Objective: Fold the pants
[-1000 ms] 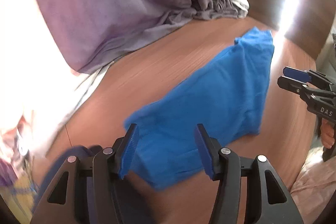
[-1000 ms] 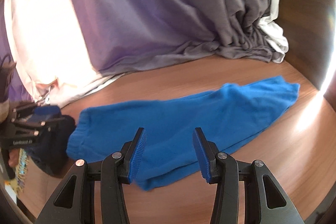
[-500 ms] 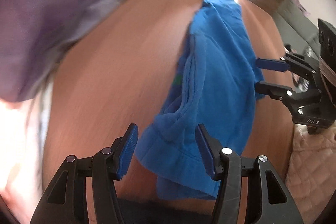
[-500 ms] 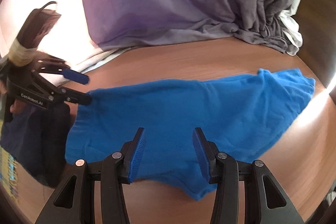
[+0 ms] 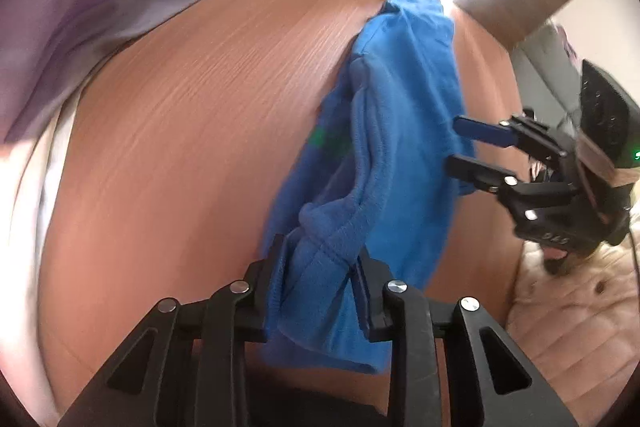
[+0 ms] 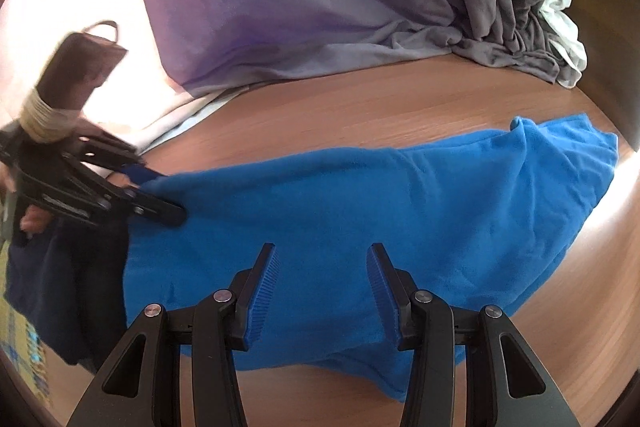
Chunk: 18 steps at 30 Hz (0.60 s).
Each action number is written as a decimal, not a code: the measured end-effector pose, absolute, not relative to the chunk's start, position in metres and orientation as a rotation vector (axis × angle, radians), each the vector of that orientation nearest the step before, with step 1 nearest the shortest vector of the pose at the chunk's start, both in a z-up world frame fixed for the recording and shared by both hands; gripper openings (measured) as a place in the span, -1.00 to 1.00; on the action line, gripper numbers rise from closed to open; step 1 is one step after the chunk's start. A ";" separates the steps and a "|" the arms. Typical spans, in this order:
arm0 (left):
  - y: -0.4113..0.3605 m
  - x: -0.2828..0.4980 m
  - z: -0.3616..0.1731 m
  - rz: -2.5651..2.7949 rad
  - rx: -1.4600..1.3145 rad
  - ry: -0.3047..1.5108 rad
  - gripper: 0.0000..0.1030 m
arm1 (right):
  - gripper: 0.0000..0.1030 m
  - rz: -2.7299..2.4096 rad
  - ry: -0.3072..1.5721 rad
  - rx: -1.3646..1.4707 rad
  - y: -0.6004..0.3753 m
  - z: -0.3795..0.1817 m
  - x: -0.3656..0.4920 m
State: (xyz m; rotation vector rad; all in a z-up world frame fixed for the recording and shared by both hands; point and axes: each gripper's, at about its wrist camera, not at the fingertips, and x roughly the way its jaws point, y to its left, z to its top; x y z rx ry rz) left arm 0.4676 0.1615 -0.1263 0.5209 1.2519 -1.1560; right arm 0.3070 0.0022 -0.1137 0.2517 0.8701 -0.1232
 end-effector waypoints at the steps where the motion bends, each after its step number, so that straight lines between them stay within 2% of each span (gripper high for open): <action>1: 0.166 0.463 -0.124 -1.144 0.505 1.259 -0.46 | -0.10 -0.106 0.853 0.253 0.003 -0.110 0.305; 7: 0.196 0.439 -0.111 -1.074 0.162 1.458 -0.48 | -0.10 -0.010 0.753 0.221 0.011 -0.090 0.294; 10: 0.205 0.432 -0.115 -0.994 0.116 1.495 -0.47 | -0.10 0.060 0.718 0.216 0.018 -0.085 0.297; 18: 0.219 0.464 -0.151 -0.676 0.109 1.563 -0.44 | -0.10 0.135 0.774 0.158 0.035 -0.109 0.337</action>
